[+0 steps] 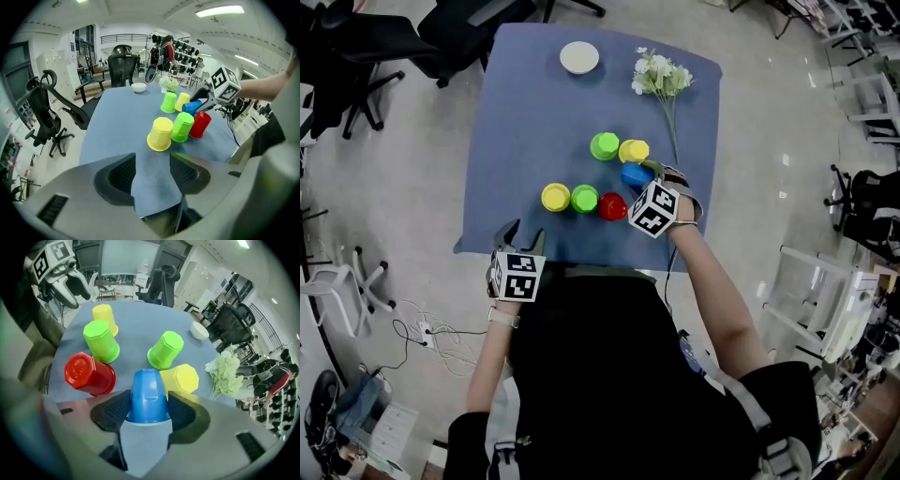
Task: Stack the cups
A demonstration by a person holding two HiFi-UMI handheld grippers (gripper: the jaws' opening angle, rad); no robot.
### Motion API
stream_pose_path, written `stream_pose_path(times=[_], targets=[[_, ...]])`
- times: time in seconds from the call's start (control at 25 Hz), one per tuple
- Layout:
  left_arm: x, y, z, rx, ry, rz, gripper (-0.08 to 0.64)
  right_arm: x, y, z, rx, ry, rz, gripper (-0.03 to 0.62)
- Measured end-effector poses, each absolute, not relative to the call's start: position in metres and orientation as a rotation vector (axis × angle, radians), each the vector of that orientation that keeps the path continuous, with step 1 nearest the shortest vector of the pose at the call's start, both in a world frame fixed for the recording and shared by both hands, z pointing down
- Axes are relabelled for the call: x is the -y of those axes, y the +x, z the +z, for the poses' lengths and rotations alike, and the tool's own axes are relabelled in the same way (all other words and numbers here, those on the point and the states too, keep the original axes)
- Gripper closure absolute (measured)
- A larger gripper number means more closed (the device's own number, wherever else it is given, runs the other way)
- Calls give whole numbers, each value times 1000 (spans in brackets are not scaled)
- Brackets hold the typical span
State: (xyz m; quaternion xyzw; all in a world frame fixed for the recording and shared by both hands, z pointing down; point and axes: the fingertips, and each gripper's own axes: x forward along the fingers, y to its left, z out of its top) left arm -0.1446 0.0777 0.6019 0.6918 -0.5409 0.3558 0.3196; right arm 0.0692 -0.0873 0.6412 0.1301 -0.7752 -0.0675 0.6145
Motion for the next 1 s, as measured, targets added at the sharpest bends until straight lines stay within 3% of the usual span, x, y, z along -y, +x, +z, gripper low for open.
stream_pose_path(times=[0.6,1.0], targets=[[-68,-143,595,1353,1940,955,327,67,49,527,2411,774,446,333],[-80,-147,589,1324,1994,976,327,29,14,521,2531,791,560,333]])
